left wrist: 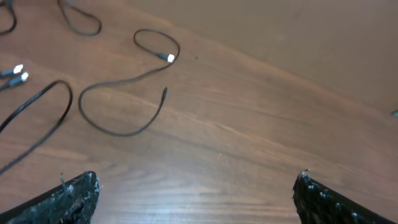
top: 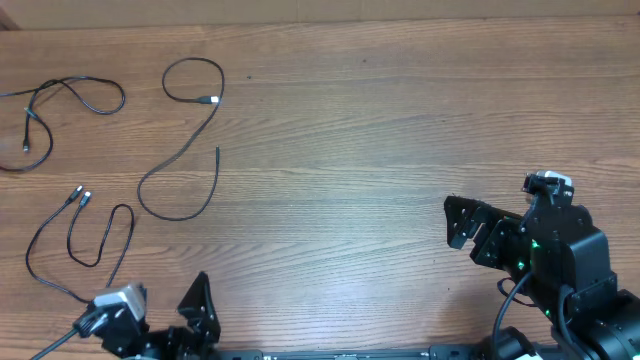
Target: Untangle cables
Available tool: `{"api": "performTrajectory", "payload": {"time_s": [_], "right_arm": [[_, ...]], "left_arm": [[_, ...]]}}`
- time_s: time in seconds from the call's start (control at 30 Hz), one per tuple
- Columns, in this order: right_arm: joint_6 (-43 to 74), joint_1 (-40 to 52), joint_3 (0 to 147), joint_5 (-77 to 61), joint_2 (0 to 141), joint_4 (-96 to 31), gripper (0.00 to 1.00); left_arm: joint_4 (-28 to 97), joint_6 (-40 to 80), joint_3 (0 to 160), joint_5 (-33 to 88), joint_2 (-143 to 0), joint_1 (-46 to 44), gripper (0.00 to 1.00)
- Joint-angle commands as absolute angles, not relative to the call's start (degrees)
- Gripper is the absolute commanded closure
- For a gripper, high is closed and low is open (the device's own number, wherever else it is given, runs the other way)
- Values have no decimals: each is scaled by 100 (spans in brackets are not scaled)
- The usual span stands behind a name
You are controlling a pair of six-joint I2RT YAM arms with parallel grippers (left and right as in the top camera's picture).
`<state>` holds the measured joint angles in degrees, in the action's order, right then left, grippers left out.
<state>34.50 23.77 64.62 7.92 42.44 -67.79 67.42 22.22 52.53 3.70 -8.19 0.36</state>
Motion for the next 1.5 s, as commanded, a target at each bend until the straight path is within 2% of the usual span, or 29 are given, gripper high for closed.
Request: {"api": "performTrajectory", "payload": {"time_s": [0.0, 0.2, 0.4, 1.2, 1.47], "right_arm": [[3470, 2399, 6565, 854, 4228, -6766, 0], [3470, 2401, 6565, 854, 4228, -6766, 0], [3470, 2401, 6565, 854, 4228, -6766, 0], [3470, 2399, 6565, 854, 4228, -6766, 0], [3470, 2401, 6565, 854, 4228, -6766, 0]], "left_arm": [[6390, 1920, 4768, 447, -528, 43, 0], [5653, 1922, 3905, 482, -12, 73, 0], [5247, 1754, 3448, 447, -21, 73, 0], [1988, 432, 1227, 421, -19, 73, 0], [974, 427, 504, 303, -16, 73, 1]]}}
